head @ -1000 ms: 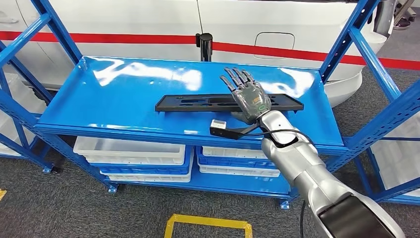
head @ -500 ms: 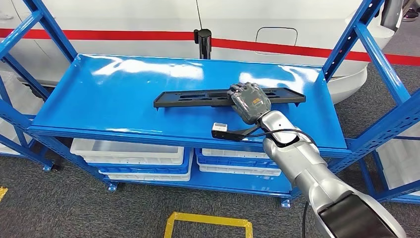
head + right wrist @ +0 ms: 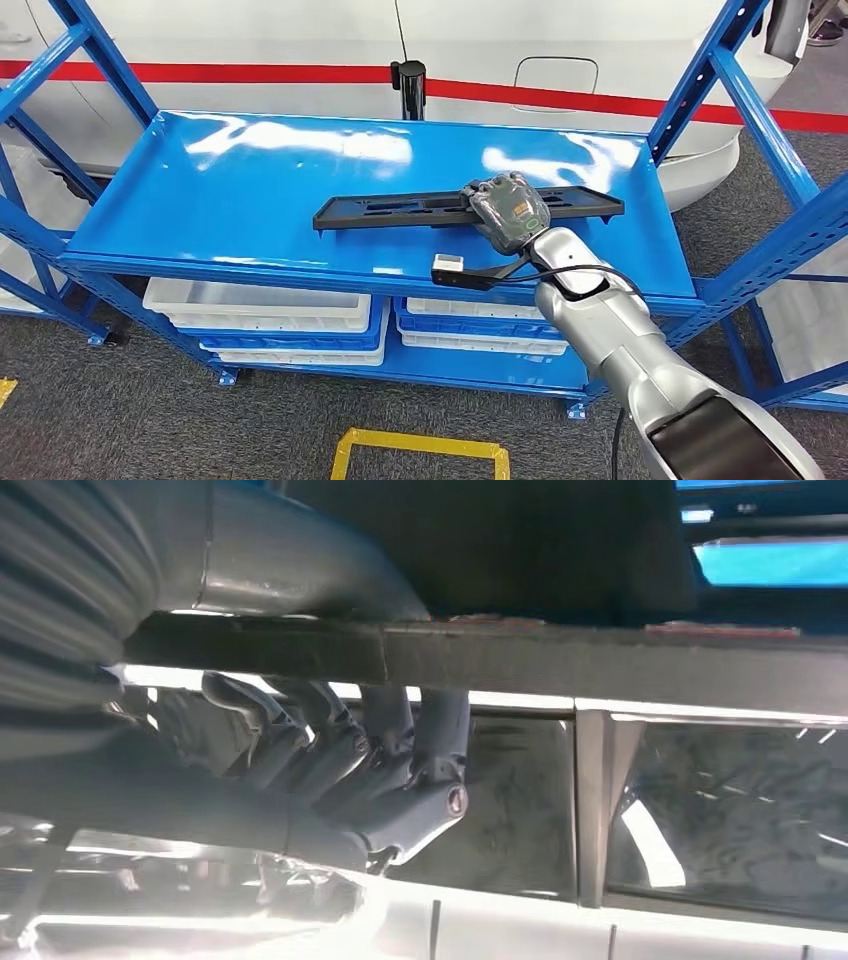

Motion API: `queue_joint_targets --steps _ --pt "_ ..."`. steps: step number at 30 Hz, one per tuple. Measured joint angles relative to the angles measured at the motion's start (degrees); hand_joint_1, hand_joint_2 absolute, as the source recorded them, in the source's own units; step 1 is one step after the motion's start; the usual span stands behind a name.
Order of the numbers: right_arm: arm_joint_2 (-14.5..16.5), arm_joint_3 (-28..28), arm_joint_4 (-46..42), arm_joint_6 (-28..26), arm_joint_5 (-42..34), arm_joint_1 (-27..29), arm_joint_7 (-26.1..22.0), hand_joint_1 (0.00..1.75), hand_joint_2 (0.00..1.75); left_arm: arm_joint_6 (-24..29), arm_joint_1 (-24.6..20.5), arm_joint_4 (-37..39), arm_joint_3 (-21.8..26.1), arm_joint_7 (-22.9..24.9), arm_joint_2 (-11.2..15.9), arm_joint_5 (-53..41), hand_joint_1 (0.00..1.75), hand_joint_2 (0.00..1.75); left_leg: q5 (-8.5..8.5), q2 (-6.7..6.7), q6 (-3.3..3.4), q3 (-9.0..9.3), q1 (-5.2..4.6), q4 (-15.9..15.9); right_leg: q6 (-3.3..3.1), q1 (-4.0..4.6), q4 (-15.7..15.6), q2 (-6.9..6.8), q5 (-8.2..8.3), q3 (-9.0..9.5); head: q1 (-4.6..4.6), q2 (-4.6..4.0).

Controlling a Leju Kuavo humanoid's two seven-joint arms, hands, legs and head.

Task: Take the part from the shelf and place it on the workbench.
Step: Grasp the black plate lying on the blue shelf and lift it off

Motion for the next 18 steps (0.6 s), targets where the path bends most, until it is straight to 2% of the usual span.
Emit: queue_joint_targets --steps 2,3,6,7,12,18 --pt "-0.52 0.05 -1.12 -1.18 -0.64 0.31 -0.66 1.75 1.75 2.1 -0.01 -0.02 0.1 -2.97 -0.05 -0.08 0.0 1.75 0.01 0.0 -0.01 0.02 0.0 0.0 0.0 0.0 0.0 -0.01 0.0 0.02 0.01 0.0" --pt "-0.92 0.02 -2.2 -2.23 -1.23 0.62 -1.17 1.75 1.75 3.9 -0.01 -0.04 0.22 -5.29 -0.1 -0.05 0.0 1.31 0.01 -0.01 -0.01 0.02 -0.01 0.01 0.0 0.0 0.01 -0.02 0.0 0.03 0.01 0.0" --pt "-2.72 -0.32 -7.63 -4.8 -2.69 1.79 -2.22 1.75 1.75 8.07 -0.02 -0.08 1.31 -12.53 -0.33 0.93 0.0 1.31 0.01 -0.01 -0.01 0.02 -0.03 0.01 0.01 -0.02 0.01 -0.03 0.0 0.04 0.0 0.0" --pt "-3.43 -0.47 -9.82 -4.86 -2.84 2.11 -2.15 1.75 1.75 8.46 -0.02 -0.09 1.8 -13.97 -0.37 1.33 0.0 1.75 0.01 -0.01 -0.01 0.02 -0.04 0.01 0.01 -0.02 0.01 -0.03 0.0 0.04 0.01 0.0" --pt "-5.98 -1.57 -18.83 -3.09 -3.09 3.68 -1.33 1.75 1.75 6.41 -0.05 -0.1 3.62 -15.12 -0.38 2.54 0.0 1.75 0.0 -0.01 0.0 0.02 -0.04 0.01 0.01 -0.03 0.0 -0.02 0.0 0.05 0.01 0.0" --pt "-6.95 -2.08 -23.54 -2.79 -2.12 5.43 -0.98 1.75 1.75 5.44 -0.12 -0.09 4.07 -11.2 -0.38 1.21 0.0 1.75 0.0 -0.01 0.0 0.14 -0.02 0.01 0.01 -0.03 0.0 -0.03 0.01 0.15 0.0 0.0"
